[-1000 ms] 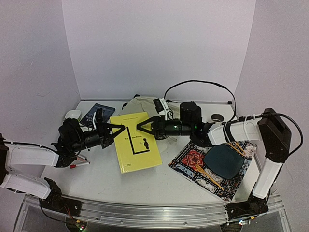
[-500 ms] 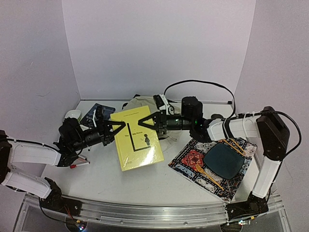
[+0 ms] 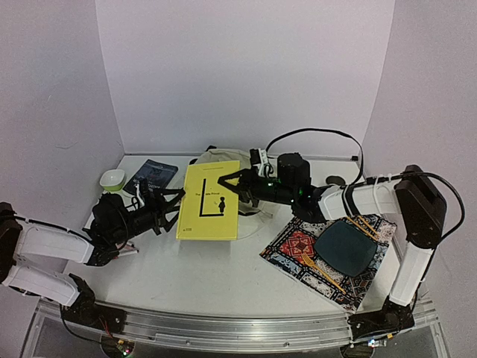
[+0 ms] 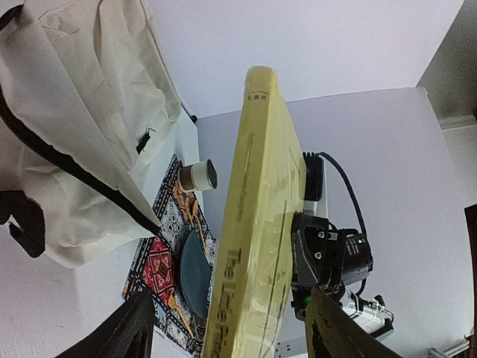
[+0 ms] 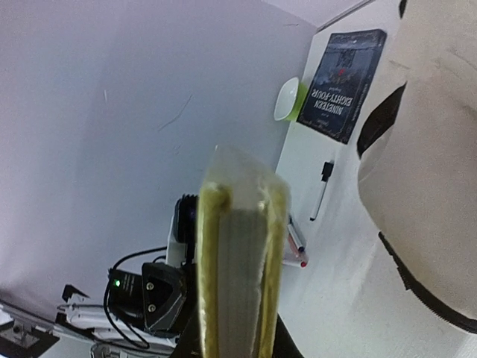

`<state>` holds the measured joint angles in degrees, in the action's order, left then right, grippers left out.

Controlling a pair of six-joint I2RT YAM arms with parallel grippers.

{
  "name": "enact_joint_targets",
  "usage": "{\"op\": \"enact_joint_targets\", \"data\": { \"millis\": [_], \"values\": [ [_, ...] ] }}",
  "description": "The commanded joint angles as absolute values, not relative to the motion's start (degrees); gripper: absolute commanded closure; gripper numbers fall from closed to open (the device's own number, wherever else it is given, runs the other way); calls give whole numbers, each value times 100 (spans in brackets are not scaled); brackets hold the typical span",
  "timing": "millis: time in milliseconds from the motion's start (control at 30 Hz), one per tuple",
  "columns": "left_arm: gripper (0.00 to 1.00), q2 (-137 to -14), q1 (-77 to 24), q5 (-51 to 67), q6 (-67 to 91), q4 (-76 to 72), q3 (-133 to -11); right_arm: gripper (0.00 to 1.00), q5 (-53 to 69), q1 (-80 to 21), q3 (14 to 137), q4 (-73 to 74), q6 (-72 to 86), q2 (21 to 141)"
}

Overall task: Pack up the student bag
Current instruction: Pass from the left arm to the right, then pass from the right arm to the left

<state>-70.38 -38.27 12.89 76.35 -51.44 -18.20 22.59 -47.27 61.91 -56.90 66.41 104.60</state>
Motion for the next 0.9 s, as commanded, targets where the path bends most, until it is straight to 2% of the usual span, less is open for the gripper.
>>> {"op": "enact_joint_targets", "data": {
  "millis": [0, 467, 700, 867],
  "values": [
    [27, -6858, -3915, 910, 7930, -5388, -1774, 100, 1309, -4709, 6292, -6589, 7364, 10278],
    [27, -7225, -4616, 65, 8195, -5943, -1965, 100, 134, -4829, 6260, -7570, 8166, 10470],
    [35, -7642, -4727, -209, 8243, -6548, -2151, 100, 132, -4893, 6206, -7913, 8304, 10591],
    [45, -7806, -4738, -245, 8247, -6826, -2204, 100, 205, -4912, 6164, -7992, 8341, 10582]
  ]
}}
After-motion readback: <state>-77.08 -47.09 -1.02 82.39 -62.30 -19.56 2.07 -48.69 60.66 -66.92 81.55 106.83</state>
